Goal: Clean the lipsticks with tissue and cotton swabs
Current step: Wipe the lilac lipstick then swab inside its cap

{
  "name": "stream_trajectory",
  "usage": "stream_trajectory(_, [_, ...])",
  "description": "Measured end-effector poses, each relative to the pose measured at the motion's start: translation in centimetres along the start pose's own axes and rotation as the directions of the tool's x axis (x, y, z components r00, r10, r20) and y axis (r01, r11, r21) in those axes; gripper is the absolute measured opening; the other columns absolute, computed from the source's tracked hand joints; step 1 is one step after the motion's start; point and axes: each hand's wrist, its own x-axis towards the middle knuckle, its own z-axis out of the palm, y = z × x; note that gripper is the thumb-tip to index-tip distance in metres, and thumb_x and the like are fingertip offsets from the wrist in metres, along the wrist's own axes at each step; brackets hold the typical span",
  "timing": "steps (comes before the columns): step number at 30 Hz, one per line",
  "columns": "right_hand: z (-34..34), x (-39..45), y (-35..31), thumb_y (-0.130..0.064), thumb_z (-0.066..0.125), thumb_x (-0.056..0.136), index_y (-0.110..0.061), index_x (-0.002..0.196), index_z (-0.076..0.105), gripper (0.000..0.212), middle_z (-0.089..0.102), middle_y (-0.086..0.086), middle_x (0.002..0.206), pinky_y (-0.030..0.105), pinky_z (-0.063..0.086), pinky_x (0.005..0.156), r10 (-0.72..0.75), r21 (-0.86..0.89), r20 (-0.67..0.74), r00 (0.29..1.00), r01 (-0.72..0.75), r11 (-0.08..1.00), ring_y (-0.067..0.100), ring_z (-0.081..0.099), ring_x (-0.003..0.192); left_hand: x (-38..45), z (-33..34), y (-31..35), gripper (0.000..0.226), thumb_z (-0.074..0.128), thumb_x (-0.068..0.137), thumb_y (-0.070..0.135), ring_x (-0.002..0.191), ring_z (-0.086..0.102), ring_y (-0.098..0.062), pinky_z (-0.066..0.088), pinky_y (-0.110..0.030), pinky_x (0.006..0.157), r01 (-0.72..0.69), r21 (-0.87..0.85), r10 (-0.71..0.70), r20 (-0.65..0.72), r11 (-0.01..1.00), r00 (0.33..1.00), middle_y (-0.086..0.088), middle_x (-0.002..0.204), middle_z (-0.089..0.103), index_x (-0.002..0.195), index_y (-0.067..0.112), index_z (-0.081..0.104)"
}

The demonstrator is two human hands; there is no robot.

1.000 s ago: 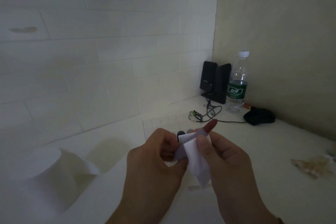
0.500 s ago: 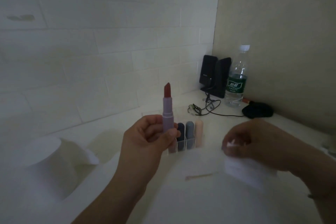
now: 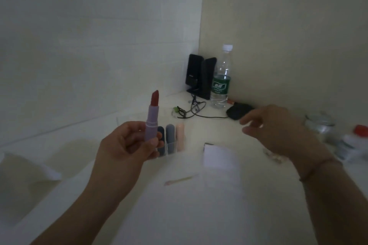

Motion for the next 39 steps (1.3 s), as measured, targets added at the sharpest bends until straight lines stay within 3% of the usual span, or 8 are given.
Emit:
stream_trajectory(4, [-2.0, -0.9, 5.0, -0.009, 0.067, 0.086, -0.021, 0.099, 0.073, 0.019, 0.069, -0.002, 0.09, 0.016, 0.04, 0.069, -0.016, -0.254, 0.133, 0.991, 0.049, 0.966, 0.002, 0.055, 0.066, -0.2, 0.3, -0.3, 0.023, 0.07, 0.079, -0.003, 0.076, 0.073, -0.023, 0.061, -0.034, 0.071, -0.031, 0.071, 0.028, 0.04, 0.997, 0.999, -0.004, 0.084, 0.075, 0.095, 0.014, 0.067])
stream_trajectory(8, [-1.5, -1.7, 8.2, -0.019, 0.062, 0.09, -0.033, 0.105, 0.07, 0.022, 0.062, -0.016, 0.112, 0.017, 0.042, 0.086, -0.166, -0.389, 0.216, 0.962, 0.241, 0.889, 0.005, 0.06, 0.101, -0.5, 0.5, -0.5, 0.025, 0.071, 0.078, -0.003, 0.075, 0.072, -0.025, 0.059, -0.037, 0.07, -0.045, 0.094, 0.04, 0.058, 0.995, 0.998, -0.004, 0.084, 0.075, 0.094, 0.016, 0.067])
stream_trajectory(13, [-0.1, -1.3, 11.7, -0.004, 0.078, 0.07, -0.032, 0.091, 0.073, 0.035, 0.069, -0.014, 0.1, 0.03, 0.058, 0.065, -0.332, -0.392, 0.233, 0.914, 0.4, 0.828, 0.01, 0.069, 0.083, -0.3, 0.5, -0.7, 0.025, 0.071, 0.078, -0.003, 0.074, 0.072, -0.026, 0.058, -0.039, 0.07, -0.043, 0.101, 0.036, 0.064, 0.994, 0.997, -0.003, 0.084, 0.075, 0.094, 0.017, 0.068])
stream_trajectory(15, [-0.1, -0.8, 12.8, 0.009, 0.076, 0.058, -0.024, 0.097, 0.073, 0.051, 0.071, -0.003, 0.105, 0.027, 0.057, 0.066, -0.279, -0.452, 0.155, 0.948, 0.319, 0.833, 0.016, 0.071, 0.085, -0.3, 0.4, -0.9, 0.025, 0.071, 0.078, -0.004, 0.074, 0.072, -0.025, 0.06, -0.034, 0.067, -0.045, 0.096, 0.038, 0.068, 0.994, 0.997, -0.004, 0.083, 0.075, 0.094, 0.016, 0.068])
stream_trajectory(19, [-0.3, 0.0, 13.0, -0.007, 0.052, 0.089, -0.036, 0.13, 0.052, 0.05, 0.055, -0.012, 0.13, 0.014, 0.039, 0.086, -0.074, -0.537, 0.276, 0.958, 0.217, 0.815, 0.007, 0.055, 0.115, -0.2, 0.5, -1.2, 0.025, 0.07, 0.078, -0.007, 0.073, 0.072, -0.023, 0.058, -0.025, 0.061, -0.04, 0.07, 0.035, 0.075, 0.997, 0.997, -0.005, 0.083, 0.075, 0.094, 0.012, 0.068])
stream_trajectory(30, [-1.0, 0.7, 12.3, -0.041, 0.055, 0.092, -0.045, 0.104, 0.065, 0.016, 0.066, -0.014, 0.104, 0.019, 0.042, 0.082, -0.115, -0.607, 0.186, 0.976, 0.206, 0.767, 0.005, 0.06, 0.096, 0.0, 0.3, -1.3, 0.026, 0.071, 0.078, -0.005, 0.076, 0.073, -0.024, 0.06, -0.031, 0.065, -0.042, 0.069, 0.037, 0.075, 0.997, 0.997, -0.005, 0.084, 0.076, 0.093, 0.017, 0.068])
stream_trajectory(35, [-1.3, 0.9, 13.2, -0.036, 0.069, 0.078, -0.044, 0.08, 0.068, 0.008, 0.068, -0.013, 0.072, 0.03, 0.037, 0.075, -0.201, -0.693, 0.112, 0.973, 0.222, 0.686, 0.015, 0.06, 0.075, 0.0, 0.3, -1.3, 0.025, 0.07, 0.078, -0.005, 0.075, 0.073, -0.025, 0.06, -0.031, 0.064, -0.046, 0.064, 0.041, 0.072, 0.997, 0.997, -0.005, 0.084, 0.075, 0.092, 0.016, 0.068])
stream_trajectory(39, [-2.9, 0.6, 12.3, -0.032, 0.059, 0.088, -0.046, 0.089, 0.068, 0.016, 0.06, -0.03, 0.076, 0.021, 0.038, 0.071, -0.226, -0.625, 0.192, 0.955, 0.297, 0.722, 0.002, 0.057, 0.081, 0.0, 0.3, -1.3, 0.025, 0.07, 0.079, -0.006, 0.076, 0.073, -0.024, 0.059, -0.028, 0.062, -0.034, 0.062, 0.029, 0.076, 0.998, 0.997, -0.005, 0.084, 0.075, 0.092, 0.014, 0.068])
